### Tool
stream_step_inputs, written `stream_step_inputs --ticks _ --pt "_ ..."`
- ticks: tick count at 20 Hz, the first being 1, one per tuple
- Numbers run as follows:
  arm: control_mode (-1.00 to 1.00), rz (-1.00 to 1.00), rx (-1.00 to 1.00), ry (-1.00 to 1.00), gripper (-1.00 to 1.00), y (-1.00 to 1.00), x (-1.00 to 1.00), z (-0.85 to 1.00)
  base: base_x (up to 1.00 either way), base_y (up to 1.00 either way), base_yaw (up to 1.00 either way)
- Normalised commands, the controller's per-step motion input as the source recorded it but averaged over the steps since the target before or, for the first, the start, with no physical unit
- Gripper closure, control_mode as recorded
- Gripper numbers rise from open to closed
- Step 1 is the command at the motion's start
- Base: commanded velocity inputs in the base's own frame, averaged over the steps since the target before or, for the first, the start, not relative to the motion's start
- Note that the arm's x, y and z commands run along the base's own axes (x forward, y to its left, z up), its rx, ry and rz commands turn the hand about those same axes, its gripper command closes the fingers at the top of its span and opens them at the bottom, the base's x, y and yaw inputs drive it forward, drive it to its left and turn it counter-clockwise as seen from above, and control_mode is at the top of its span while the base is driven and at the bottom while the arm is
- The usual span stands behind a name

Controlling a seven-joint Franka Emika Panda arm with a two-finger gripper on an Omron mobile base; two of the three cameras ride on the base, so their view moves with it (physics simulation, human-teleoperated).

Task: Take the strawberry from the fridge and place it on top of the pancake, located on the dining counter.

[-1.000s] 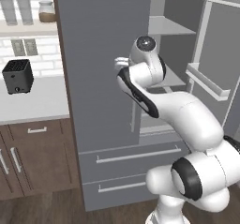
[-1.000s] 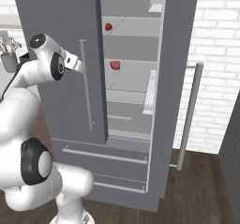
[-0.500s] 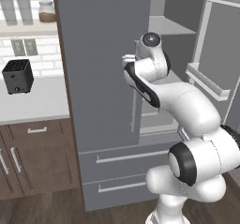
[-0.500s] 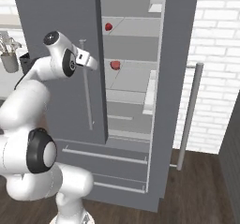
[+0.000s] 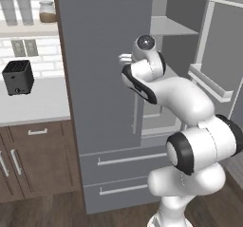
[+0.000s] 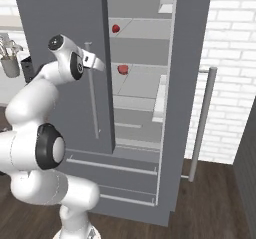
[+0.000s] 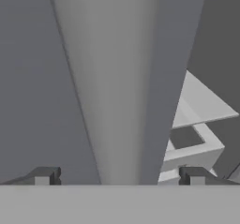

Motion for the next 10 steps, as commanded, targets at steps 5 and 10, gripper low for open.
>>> stream_step_inputs --ticks 5,10 --pt "-1.0 0.0 0.0 -0.06 -1.0 0.1 0.37 -0.07 0.0 0.0 0.0" --pt "-1.0 0.0 -0.01 -0.1 -1.0 -0.02 0.19 -0.16 0.0 0.0 0.0"
